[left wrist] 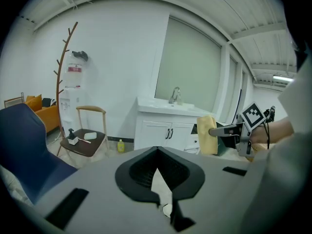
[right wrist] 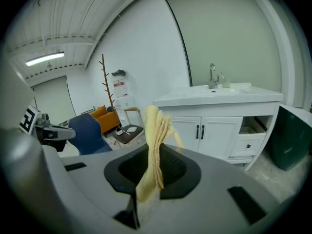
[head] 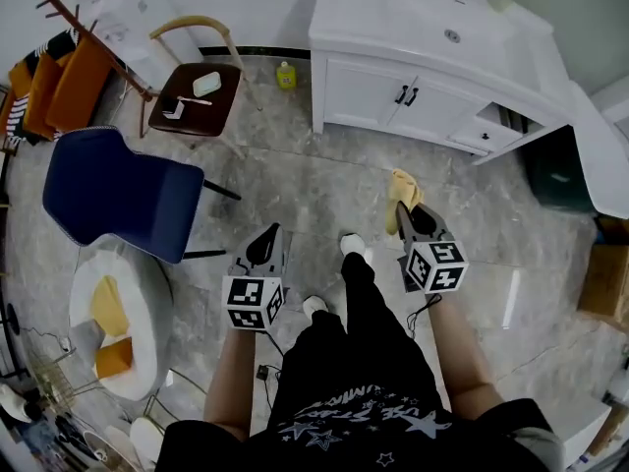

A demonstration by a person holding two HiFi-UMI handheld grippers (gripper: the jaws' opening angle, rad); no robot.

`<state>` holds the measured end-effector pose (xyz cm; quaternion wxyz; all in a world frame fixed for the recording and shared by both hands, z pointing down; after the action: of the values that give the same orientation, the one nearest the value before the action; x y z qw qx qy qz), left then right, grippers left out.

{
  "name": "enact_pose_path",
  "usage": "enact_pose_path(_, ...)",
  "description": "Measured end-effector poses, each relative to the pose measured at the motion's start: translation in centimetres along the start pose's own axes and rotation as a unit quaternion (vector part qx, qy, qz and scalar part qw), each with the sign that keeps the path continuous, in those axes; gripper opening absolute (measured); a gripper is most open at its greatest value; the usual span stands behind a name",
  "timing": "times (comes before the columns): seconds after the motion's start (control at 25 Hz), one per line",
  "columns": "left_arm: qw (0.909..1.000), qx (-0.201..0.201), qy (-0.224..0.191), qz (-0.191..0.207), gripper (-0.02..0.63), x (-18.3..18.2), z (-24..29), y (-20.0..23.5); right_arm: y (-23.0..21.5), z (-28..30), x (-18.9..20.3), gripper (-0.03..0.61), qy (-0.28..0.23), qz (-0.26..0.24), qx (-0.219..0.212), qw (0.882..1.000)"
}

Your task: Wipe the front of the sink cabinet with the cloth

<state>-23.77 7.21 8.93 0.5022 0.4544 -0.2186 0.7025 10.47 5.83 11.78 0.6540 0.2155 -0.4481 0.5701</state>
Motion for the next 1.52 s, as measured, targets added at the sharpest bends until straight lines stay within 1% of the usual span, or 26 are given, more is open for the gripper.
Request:
enact_pose_path(0.08, 1.0, -0.005, -0.006, 0.003, 0.015, 0.0, 2.7, 0.7, -1.6, 3.6, 0.2, 0.061, -0.011, 0.002, -0.012, 1.0)
enact_pose_path(0.2, 0.9997, -0.011, -0.021, -0.005, 0.015, 0.6, 7.6, 2.3, -4.1, 9.6, 0.2, 0.061, -0.028, -0.002, -0.019, 0.999)
enact_pose_path(0.32, 0.9995, -0.009, -0.029, -0.005, 0.015, 1.8, 12.4, 3.7, -6.1, 15.3, 0.1, 0.061, -0.046, -0.007, -0.03, 0.998)
enact_pose_path(0.44, 0.9989, -0.003, -0.046, -0.002, 0.015, 2.6, 17.1, 5.3, -7.8, 21.2, 0.0, 0.061, -0.072, 0.003, -0.044, 0.996)
enact_pose_path(0.52, 0.9977, 0.004, -0.067, 0.003, 0.015, 2.7, 20.0, 6.5, -8.4, 24.9, -0.5, 0.061, -0.1, -0.003, -0.052, 0.994)
enact_pose_path(0.64, 0.9946, 0.012, -0.101, 0.021, 0.015, 2.7, 24.0, 7.8, -8.9, 29.9, -1.3, 0.061, -0.145, -0.02, -0.067, 0.987)
enact_pose_path(0.72, 0.9927, 0.012, -0.116, 0.031, 0.015, 3.0, 26.4, 8.6, -9.1, 33.2, -1.6, 0.061, -0.165, -0.025, -0.075, 0.983)
enact_pose_path(0.8, 0.9918, 0.01, -0.125, 0.023, 0.015, 3.6, 28.7, 9.7, -9.5, 36.6, -1.5, 0.061, -0.178, -0.023, -0.082, 0.98)
enact_pose_path(0.92, 0.9895, 0.015, -0.143, 0.01, 0.014, 5.2, 31.8, 11.0, -10.2, 41.4, -0.8, 0.061, -0.199, -0.014, -0.103, 0.974)
enact_pose_path(1.0, 0.9875, 0.017, -0.155, 0.024, 0.015, 6.5, 33.4, 11.6, -10.8, 43.7, -0.3, 0.061, -0.215, -0.026, -0.107, 0.97)
enact_pose_path(1.12, 0.9847, 0.016, -0.167, 0.048, 0.014, 8.6, 34.9, 12.4, -11.1, 46.0, -0.1, 0.061, -0.236, -0.066, -0.101, 0.964)
enact_pose_path(1.28, 0.9786, 0.018, -0.195, 0.064, 0.014, 10.3, 35.6, 13.1, -10.8, 47.5, -0.6, 0.061, -0.25, -0.108, -0.103, 0.957)
enact_pose_path(1.4, 0.9762, 0.02, -0.207, 0.061, 0.014, 10.9, 35.8, 13.6, -10.6, 48.2, -0.9, 0.061, -0.247, -0.114, -0.105, 0.957)
enact_pose_path(1.52, 0.9773, 0.02, -0.202, 0.06, 0.014, 11.4, 35.9, 13.8, -10.6, 48.5, -0.9, 0.061, -0.242, -0.115, -0.098, 0.959)
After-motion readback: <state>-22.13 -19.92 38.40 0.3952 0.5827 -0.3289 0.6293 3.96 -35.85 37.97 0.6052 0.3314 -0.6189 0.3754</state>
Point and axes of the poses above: the fingertips, and each gripper's own axes: z forward along the fingers, y to its left, x out of its underside, the point moved 10 cm from there along -z, backward along the fingers, and after that the axes turned 2 degrees about -x, right-handed, at the moved point
